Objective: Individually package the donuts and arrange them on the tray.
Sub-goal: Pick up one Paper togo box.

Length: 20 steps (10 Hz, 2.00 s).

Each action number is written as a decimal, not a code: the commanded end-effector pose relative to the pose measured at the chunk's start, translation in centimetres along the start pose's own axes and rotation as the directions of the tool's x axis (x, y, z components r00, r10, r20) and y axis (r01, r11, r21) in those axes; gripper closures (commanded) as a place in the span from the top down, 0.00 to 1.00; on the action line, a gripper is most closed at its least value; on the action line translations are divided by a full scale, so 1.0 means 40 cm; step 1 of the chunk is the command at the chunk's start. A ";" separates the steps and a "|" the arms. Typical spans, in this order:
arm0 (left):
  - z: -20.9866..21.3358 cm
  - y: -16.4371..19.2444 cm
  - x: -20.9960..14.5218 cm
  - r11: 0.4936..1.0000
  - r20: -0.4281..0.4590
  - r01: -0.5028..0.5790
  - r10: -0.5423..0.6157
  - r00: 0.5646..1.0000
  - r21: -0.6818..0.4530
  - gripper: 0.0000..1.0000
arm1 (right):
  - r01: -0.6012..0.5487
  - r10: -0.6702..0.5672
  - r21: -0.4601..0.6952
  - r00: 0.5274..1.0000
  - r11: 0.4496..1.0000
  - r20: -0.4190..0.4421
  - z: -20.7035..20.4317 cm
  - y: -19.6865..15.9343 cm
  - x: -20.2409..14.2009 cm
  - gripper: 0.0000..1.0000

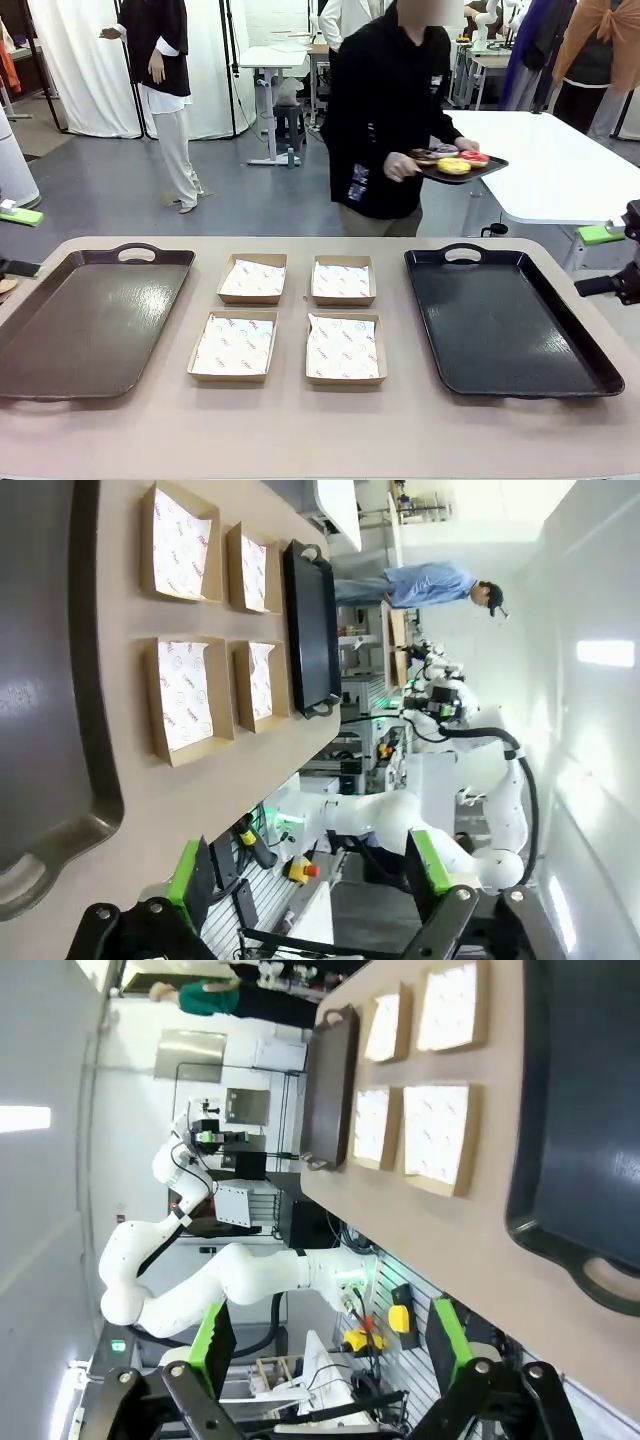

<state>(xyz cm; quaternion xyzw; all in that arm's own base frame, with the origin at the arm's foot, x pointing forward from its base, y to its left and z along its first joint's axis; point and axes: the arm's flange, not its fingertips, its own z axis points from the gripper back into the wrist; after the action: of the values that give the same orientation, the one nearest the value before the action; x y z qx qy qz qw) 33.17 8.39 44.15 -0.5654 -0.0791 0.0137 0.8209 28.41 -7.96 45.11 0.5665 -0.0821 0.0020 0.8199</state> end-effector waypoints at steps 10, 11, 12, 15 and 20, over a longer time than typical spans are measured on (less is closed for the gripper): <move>0.081 0.078 -0.022 0.997 0.029 -0.039 0.041 0.999 -0.074 1.00 | 0.072 -0.073 0.026 0.996 0.997 0.054 0.115 -0.094 -0.067 1.00; 0.081 0.078 -0.022 0.997 0.029 -0.039 0.041 0.999 -0.074 1.00 | 0.072 -0.073 0.026 0.996 0.997 0.054 0.115 -0.094 -0.067 1.00; 0.081 0.078 -0.022 0.997 0.029 -0.039 0.041 0.999 -0.074 1.00 | 0.072 -0.073 0.026 0.996 0.997 0.054 0.115 -0.094 -0.067 1.00; 0.081 0.078 -0.022 0.997 0.029 -0.039 0.041 0.999 -0.074 1.00 | 0.072 -0.073 0.026 0.996 0.997 0.054 0.115 -0.094 -0.067 1.00; 0.081 0.078 -0.022 0.997 0.029 -0.039 0.041 0.999 -0.074 1.00 | 0.072 -0.073 0.026 0.996 0.997 0.054 0.115 -0.094 -0.067 1.00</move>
<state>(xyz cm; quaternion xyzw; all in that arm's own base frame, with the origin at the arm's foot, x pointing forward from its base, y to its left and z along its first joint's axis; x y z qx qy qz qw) 32.01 12.32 42.17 -0.5895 -0.0762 0.0374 0.8033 25.54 -13.43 43.07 0.5747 -0.0818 -0.0381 0.8133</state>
